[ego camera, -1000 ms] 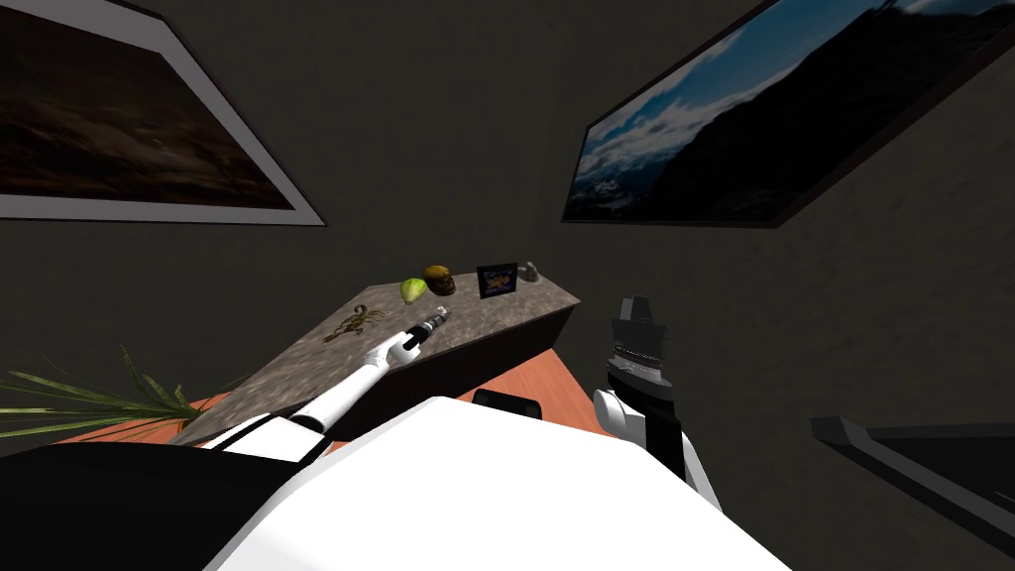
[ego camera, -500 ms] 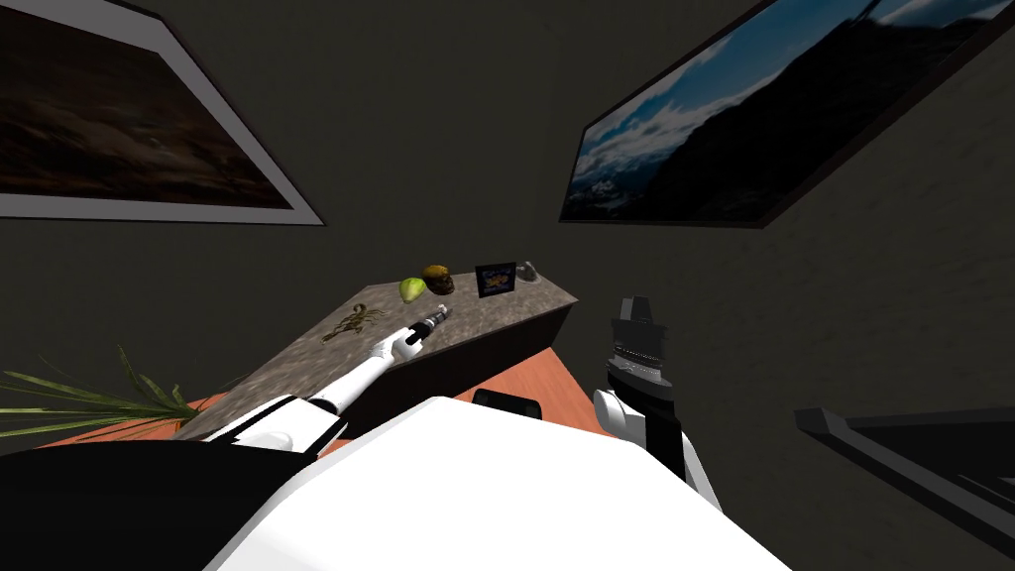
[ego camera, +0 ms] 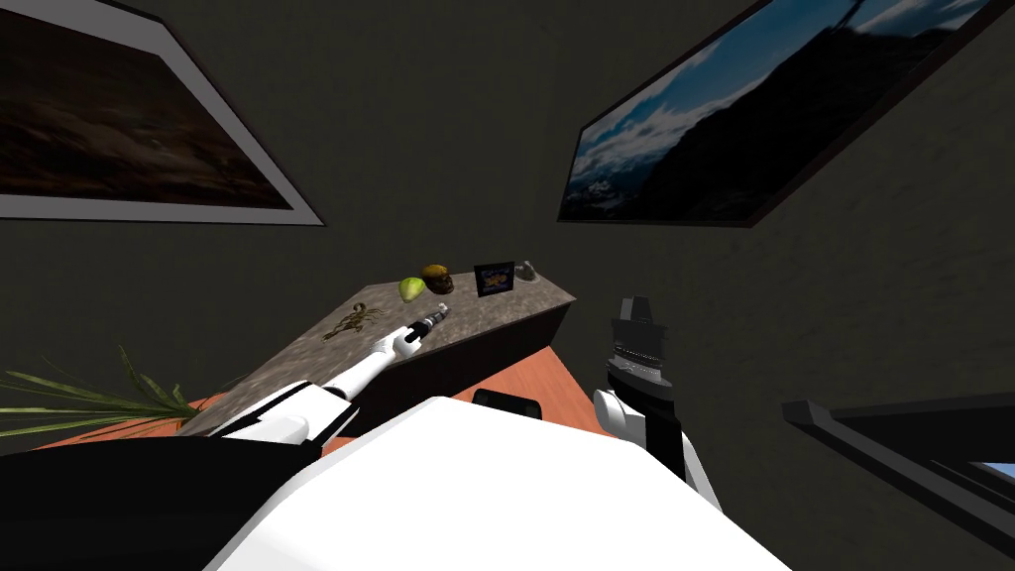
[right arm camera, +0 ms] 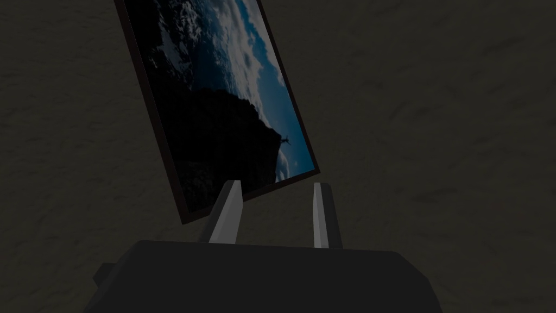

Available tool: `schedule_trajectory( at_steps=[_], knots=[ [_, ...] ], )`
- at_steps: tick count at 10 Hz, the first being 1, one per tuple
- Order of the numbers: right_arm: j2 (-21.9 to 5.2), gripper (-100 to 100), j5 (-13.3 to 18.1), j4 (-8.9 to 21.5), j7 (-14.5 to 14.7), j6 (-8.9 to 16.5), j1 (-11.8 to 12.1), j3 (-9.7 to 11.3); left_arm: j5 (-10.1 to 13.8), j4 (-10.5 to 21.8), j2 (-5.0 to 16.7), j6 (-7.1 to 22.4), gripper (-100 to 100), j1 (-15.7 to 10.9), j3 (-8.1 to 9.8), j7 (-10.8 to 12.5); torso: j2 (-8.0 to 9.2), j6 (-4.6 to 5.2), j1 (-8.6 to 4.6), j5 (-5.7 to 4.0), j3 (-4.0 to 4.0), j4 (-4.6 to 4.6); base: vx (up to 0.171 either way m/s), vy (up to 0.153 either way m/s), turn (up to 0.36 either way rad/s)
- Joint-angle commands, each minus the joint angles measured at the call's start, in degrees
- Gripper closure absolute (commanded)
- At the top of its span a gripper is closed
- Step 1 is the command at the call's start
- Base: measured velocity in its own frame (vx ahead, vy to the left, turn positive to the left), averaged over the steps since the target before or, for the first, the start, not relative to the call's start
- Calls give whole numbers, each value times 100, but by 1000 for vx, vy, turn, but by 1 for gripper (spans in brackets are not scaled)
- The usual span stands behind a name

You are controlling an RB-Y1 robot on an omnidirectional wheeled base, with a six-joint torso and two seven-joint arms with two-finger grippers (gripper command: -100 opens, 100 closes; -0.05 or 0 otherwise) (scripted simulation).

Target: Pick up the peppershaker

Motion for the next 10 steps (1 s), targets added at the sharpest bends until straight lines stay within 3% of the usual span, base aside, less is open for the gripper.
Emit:
schedule_trajectory(
  at_steps=[1,2,5,6,8,9,10],
  knots=[
    [0,0,0,0,0,0,0,0,5,181,0,-32,-100,-42,-6,-3,0,0,0,0,0,0,-4,-6,6],
    [0,0,0,0,0,0,0,0,177,402,38,-290,-100,-315,-160,-91,-5,1,4,1,-3,-1,-23,-29,-20],
    [0,0,0,0,0,0,0,0,177,813,38,-311,-100,-428,-160,-91,-3,0,-1,-1,-2,-1,-16,-18,-6],
    [0,0,0,0,0,0,0,0,349,1072,75,-591,-100,-702,-314,-179,-6,0,5,1,-4,-1,-28,-23,-18],
    [0,0,0,0,0,0,0,0,349,1426,75,-591,-100,-814,-314,-179,-1,2,-6,-1,0,0,-23,-26,-10],
    [0,0,0,0,0,0,0,0,521,1640,113,-871,-100,-1107,-467,-267,-4,0,-1,0,-2,-1,-33,-32,-17],
    [0,0,0,0,0,0,0,0,521,1723,113,-871,-100,-1181,-467,-267,1,2,-5,-1,0,1,-32,-33,-9]
  ],
)
